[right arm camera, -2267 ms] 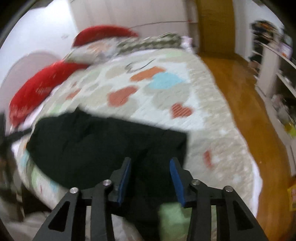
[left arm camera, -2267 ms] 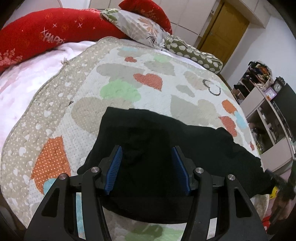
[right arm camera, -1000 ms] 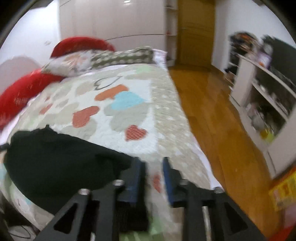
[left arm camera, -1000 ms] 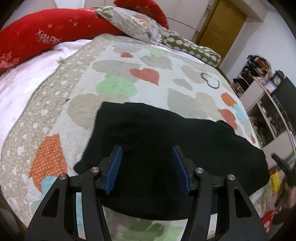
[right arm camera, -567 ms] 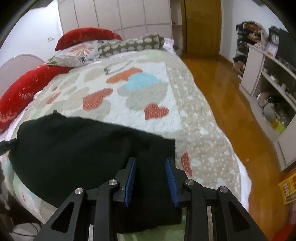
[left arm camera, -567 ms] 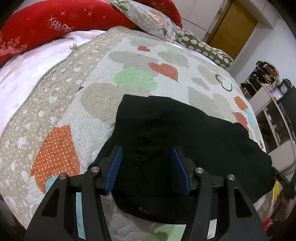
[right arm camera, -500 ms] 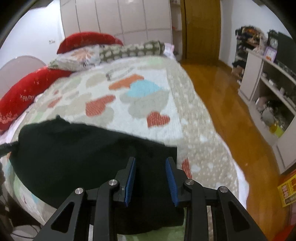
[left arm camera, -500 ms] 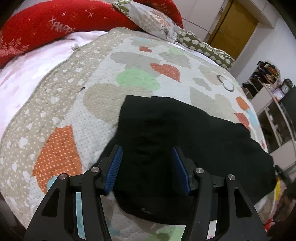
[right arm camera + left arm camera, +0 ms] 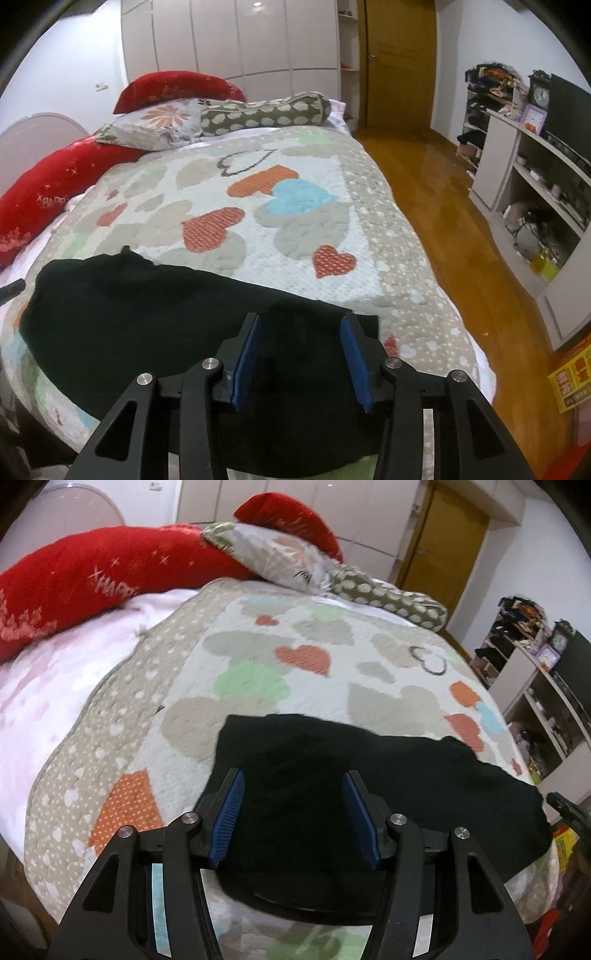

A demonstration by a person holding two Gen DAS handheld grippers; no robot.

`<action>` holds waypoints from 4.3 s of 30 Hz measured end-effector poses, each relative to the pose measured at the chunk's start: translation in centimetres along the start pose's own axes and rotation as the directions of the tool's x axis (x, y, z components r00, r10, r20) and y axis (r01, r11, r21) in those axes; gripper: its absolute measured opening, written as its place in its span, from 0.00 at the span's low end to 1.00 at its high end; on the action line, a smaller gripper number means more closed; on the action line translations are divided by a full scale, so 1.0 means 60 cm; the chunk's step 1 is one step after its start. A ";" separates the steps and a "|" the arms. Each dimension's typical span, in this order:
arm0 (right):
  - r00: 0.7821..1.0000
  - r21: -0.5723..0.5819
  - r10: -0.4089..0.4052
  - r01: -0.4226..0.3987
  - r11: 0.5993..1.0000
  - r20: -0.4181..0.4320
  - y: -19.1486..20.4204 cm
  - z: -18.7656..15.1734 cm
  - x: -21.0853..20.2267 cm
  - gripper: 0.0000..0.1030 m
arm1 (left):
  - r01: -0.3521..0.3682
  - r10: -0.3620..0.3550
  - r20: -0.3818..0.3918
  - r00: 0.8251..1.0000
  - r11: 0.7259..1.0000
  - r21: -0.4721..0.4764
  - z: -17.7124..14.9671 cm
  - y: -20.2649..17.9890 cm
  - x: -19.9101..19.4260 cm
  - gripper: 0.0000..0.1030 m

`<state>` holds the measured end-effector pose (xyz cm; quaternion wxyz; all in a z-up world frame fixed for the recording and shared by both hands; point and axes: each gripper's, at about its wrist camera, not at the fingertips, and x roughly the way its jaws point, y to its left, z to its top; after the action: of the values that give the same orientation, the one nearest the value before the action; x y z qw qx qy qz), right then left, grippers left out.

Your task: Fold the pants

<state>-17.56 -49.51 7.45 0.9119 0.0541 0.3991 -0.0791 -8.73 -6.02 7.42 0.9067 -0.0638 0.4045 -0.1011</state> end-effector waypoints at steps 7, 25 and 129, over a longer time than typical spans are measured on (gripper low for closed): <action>0.996 -0.028 0.090 -0.091 0.995 -0.017 0.025 -0.004 0.014 0.42 | -0.044 0.043 -0.040 0.998 0.998 -0.036 -0.013 0.021 0.017 0.54; 0.967 -0.116 0.243 -0.251 0.961 -0.076 0.189 0.048 0.110 0.44 | -0.068 0.064 -0.046 0.997 0.995 -0.075 0.002 0.034 0.039 0.54; 0.976 0.295 0.219 -0.209 0.933 -0.002 -0.115 -0.131 -0.038 0.72 | 0.613 -0.356 -0.508 0.785 0.570 0.548 -0.030 -0.645 0.216 0.69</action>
<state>-26.02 -54.81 3.57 0.8899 0.2329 0.3904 -0.0368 -6.71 -46.74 4.49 0.7132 0.1855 0.4533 -0.5015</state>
